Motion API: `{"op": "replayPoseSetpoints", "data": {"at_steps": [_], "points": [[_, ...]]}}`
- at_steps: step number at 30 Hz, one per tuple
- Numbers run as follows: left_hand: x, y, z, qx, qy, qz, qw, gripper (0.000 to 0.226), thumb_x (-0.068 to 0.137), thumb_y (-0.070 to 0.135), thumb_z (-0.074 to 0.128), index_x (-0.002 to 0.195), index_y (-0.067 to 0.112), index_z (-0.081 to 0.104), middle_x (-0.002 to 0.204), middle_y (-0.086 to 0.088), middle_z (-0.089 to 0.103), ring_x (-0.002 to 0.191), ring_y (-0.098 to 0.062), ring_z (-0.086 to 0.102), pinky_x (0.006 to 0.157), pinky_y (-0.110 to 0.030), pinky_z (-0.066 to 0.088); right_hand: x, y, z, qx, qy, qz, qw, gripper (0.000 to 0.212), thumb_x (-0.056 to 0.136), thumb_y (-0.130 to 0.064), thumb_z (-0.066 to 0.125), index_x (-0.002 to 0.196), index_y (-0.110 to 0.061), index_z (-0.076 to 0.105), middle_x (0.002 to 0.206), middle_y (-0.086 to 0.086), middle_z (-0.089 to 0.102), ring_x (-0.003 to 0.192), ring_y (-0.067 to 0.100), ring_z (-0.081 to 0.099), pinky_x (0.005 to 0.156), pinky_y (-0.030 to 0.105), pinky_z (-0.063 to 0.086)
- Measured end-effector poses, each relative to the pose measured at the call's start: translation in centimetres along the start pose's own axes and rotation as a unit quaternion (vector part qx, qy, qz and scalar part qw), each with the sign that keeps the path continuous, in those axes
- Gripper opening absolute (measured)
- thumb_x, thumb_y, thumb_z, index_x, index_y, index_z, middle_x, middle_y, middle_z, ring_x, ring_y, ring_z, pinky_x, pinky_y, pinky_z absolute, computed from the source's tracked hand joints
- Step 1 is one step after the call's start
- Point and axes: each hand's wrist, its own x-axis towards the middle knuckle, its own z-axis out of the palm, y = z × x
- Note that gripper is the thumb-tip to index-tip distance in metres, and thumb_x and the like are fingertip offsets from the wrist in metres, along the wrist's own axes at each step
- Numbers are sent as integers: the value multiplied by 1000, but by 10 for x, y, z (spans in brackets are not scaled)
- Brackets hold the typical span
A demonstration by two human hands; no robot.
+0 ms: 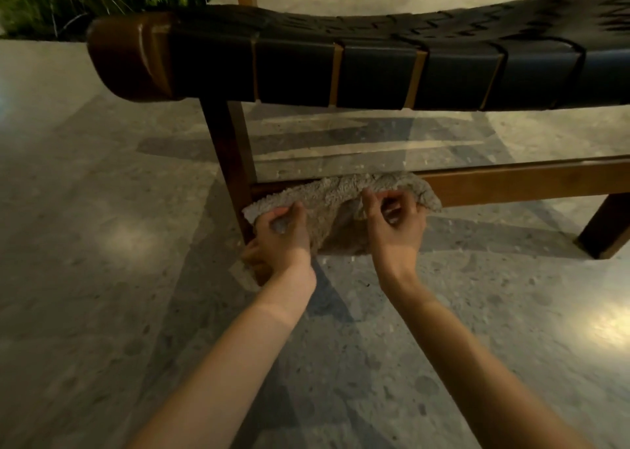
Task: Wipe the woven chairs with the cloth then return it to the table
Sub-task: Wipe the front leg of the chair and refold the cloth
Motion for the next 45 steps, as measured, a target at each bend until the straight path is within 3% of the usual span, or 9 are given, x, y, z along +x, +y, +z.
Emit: {"op": "replayPoseSetpoints", "data": {"at_steps": [6, 9, 16, 18, 21, 26, 29, 38, 45], "points": [[-4, 11, 6, -209, -36, -148, 966, 32, 76, 35, 76, 98, 32, 53, 126, 0, 47, 117, -22, 48, 91, -36, 51, 9, 0, 17, 130, 69, 123, 981, 41, 72, -23, 82, 73, -22, 41, 93, 14, 54, 75, 18, 49, 75, 30, 46], [-6, 16, 8, -302, -73, -160, 937, 39, 80, 25, 74, 112, 21, 53, 123, -2, 57, 106, -19, 58, 83, -31, 54, 8, 2, 23, 134, 107, 154, 973, 53, 67, -22, 85, 80, -21, 34, 105, 12, 49, 90, 23, 50, 88, 30, 46], [-2, 15, 7, -342, -92, -164, 921, 41, 81, 41, 69, 115, 25, 52, 121, 0, 57, 104, -21, 60, 82, -32, 54, 15, 5, 24, 226, 24, 275, 934, 96, 75, -26, 79, 142, 0, 15, 138, 4, 42, 127, 12, 41, 107, 28, 36], [5, 13, 8, -356, -93, -181, 912, 60, 82, 42, 67, 132, 19, 45, 132, -7, 54, 114, -24, 57, 90, -35, 53, 14, 5, 23, 253, 1, 300, 920, 84, 78, -22, 77, 141, -2, 26, 138, 13, 48, 126, 23, 48, 105, 41, 43], [5, 12, 8, -366, -97, -184, 907, 61, 86, 46, 61, 136, 16, 44, 131, -9, 56, 98, -20, 64, 84, -29, 55, 12, 5, 18, 268, -61, 285, 918, 56, 86, -19, 68, 134, -7, 43, 129, 12, 57, 117, 24, 56, 98, 44, 48], [-3, -11, 5, -419, -103, -122, 894, 29, 100, 27, 36, 116, 13, 56, 117, -8, 61, 103, -19, 61, 91, -35, 52, 18, 10, 12, 274, -91, 281, 915, 56, 89, -23, 64, 137, -11, 38, 130, 10, 56, 120, 25, 54, 100, 47, 46], [-1, -10, 11, -393, -83, -135, 906, 36, 100, 21, 44, 134, 10, 43, 129, -9, 55, 114, -22, 57, 90, -29, 51, 18, 11, 11, 286, -79, 279, 913, 59, 89, -21, 64, 138, -12, 31, 134, 10, 52, 123, 24, 51, 104, 46, 43], [-8, -6, 25, -399, -26, -124, 908, 51, 88, 24, 63, 134, 13, 43, 128, -11, 57, 113, -22, 59, 66, -25, 56, 25, 16, -5, 302, -11, 238, 923, 54, 89, -10, 65, 132, -6, 33, 131, 15, 52, 122, 26, 51, 106, 47, 41], [-43, -9, 72, -370, -107, -141, 912, 50, 92, 25, 58, 138, 15, 40, 133, -11, 54, 121, -22, 54, 62, -20, 55, 54, 23, -55, 276, 32, 204, 939, 46, 91, -9, 61, 128, 0, 35, 129, 17, 52, 122, 26, 51, 106, 43, 41]]}}
